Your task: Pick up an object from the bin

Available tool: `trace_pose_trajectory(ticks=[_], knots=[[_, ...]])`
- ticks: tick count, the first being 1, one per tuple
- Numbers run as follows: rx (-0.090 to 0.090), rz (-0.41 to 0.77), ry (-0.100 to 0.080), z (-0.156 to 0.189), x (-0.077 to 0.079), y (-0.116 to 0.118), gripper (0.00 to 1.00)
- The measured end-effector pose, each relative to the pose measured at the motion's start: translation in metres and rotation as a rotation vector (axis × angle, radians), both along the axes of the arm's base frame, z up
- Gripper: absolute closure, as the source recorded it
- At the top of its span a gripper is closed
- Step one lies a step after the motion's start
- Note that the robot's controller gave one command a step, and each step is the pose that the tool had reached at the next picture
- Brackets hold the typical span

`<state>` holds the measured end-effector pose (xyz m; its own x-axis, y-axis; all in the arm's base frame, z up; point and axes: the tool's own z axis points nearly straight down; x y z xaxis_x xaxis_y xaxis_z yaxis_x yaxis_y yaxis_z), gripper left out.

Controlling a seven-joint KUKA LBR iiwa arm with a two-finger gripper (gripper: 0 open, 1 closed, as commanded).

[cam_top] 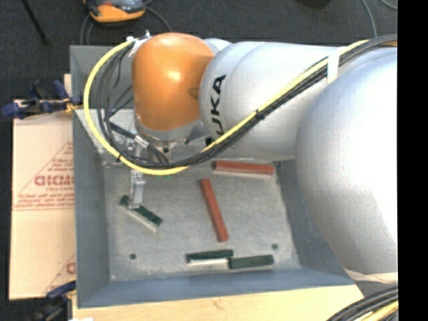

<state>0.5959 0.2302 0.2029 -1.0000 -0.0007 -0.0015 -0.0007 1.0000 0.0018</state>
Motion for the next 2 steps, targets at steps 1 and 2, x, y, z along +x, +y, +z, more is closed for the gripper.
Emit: trace_pose_trajectory(ticks=[1,2], knots=[[-0.001,0.108,-0.006,-0.04,-0.013,-0.009,0.0],[-0.001,0.196,-0.006,-0.105,-0.033,-0.032,0.0]])
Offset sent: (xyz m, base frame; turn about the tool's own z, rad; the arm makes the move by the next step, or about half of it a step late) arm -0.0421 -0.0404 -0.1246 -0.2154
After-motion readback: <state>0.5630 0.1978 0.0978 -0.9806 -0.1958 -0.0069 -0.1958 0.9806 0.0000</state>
